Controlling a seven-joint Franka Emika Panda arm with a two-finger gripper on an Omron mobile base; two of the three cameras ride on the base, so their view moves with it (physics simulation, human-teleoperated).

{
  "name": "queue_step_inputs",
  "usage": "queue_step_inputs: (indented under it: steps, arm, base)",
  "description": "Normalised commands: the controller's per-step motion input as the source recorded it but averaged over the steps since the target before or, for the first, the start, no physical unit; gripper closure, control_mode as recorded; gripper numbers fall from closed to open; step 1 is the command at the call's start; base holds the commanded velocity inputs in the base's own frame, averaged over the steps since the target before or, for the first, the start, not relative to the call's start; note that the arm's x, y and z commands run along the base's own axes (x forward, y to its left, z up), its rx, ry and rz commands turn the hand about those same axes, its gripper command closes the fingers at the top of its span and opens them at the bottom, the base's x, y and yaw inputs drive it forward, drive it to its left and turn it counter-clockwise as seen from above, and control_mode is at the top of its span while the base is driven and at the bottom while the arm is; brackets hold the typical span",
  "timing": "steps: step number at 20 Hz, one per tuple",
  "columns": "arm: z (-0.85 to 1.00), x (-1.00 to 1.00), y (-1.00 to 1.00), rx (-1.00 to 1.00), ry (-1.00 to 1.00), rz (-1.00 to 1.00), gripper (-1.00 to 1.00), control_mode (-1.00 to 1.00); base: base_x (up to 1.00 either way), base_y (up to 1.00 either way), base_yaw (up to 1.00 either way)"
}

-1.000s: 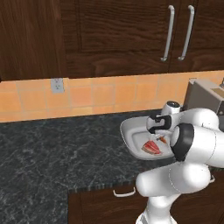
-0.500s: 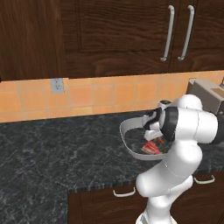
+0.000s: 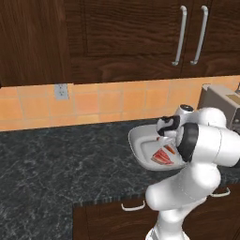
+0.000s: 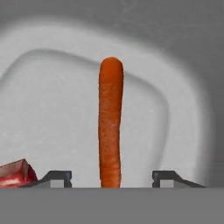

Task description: Place one carrot and one steak in each tupperware on the nearby counter, to pack two identical lunches.

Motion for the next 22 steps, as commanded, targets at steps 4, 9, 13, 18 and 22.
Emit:
queue_step_inputs:
  steps: [4, 9, 13, 18, 22]
  arm:
    - [0.88, -0.58, 0.04, 0.0, -0.25, 0.0, -1.0, -1.0]
    - [0.94, -0.81, 0.23, 0.08, -0.05, -0.06, -1.0, -1.0]
    - [0.66, -0.65, 0.54, 0.01, -0.16, -0.24, -1.0, -1.0]
    - [0.7, -0.74, 0.25, 0.0, -0.09, -0.13, -1.0, -1.0]
    - [0.6, -1.0, 0.03, 0.0, -0.15, 0.0, -1.0, -1.0]
  base:
    - [0.0, 0.0, 0.0]
    - [0.0, 0.0, 0.0]
    - [0.0, 0.0, 0.0]
    - [0.0, 0.0, 0.0]
    - [0.0, 0.0, 0.0]
